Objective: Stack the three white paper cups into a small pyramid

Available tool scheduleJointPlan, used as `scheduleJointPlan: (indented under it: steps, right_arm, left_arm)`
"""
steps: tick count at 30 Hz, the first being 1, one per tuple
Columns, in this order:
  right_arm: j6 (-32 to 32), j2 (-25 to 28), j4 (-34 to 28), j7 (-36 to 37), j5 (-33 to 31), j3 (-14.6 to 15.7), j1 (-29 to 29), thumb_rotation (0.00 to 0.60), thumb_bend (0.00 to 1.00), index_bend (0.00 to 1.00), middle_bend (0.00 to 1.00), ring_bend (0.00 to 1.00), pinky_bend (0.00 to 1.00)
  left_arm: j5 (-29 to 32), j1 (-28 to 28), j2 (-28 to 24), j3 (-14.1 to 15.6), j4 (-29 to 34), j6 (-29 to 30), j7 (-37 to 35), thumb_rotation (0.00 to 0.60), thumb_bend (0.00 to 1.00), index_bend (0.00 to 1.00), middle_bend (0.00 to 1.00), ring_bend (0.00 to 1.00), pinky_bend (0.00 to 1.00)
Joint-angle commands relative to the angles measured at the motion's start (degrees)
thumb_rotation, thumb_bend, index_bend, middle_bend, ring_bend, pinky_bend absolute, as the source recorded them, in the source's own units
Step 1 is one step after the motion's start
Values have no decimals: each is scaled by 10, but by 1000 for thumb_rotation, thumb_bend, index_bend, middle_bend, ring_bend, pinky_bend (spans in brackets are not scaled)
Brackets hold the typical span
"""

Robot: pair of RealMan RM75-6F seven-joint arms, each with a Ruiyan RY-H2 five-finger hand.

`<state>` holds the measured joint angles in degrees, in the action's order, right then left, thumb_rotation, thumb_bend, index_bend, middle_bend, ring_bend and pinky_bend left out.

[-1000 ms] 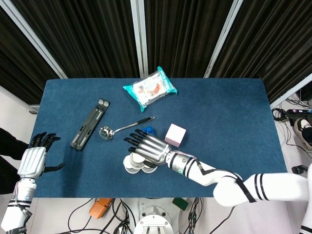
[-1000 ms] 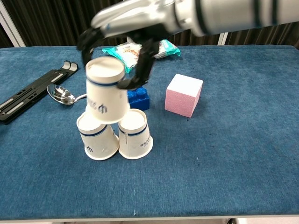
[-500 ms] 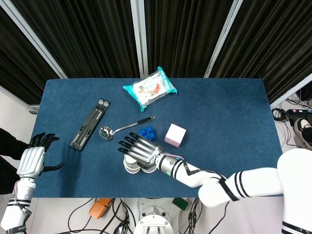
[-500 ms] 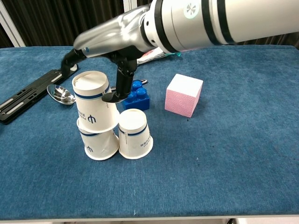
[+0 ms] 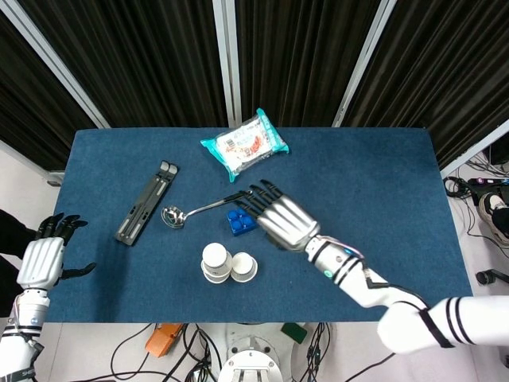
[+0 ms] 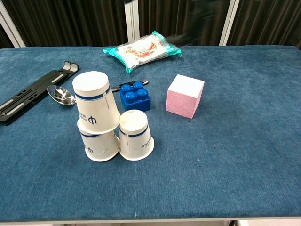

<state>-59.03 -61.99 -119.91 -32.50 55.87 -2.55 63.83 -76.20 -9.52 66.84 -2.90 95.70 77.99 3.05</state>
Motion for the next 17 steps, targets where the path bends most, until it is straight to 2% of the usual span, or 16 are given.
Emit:
scheduleJointPlan:
  steps: [1, 3, 8, 12, 17]
  right_arm:
    - [-126, 72, -11, 56, 118, 75, -139, 600, 449, 0, 53, 0, 0]
    - [-176, 88, 12, 101, 167, 103, -201, 600, 419, 0, 38, 0, 0]
    - [-286, 93, 98, 231, 245, 147, -337, 600, 397, 0, 3, 0, 0]
    - [-339, 75, 161, 299, 263, 159, -416, 600, 397, 0, 0, 0, 0]
    - [-356, 62, 204, 350, 277, 151, -461, 600, 397, 0, 0, 0, 0]
  left_arm:
    - [-2, 4, -2, -2, -7, 7, -1, 600, 123, 223, 143, 62, 0]
    - [-6, 7, -3, -3, -14, 15, -3, 600, 123, 223, 143, 62, 0]
    - [-19, 20, -6, -1, -31, 39, 4, 600, 123, 223, 143, 62, 0]
    - [-26, 30, -12, 5, -30, 50, 3, 600, 123, 223, 143, 62, 0]
    - [-29, 37, -15, 6, -20, 56, 2, 600, 123, 222, 143, 62, 0]
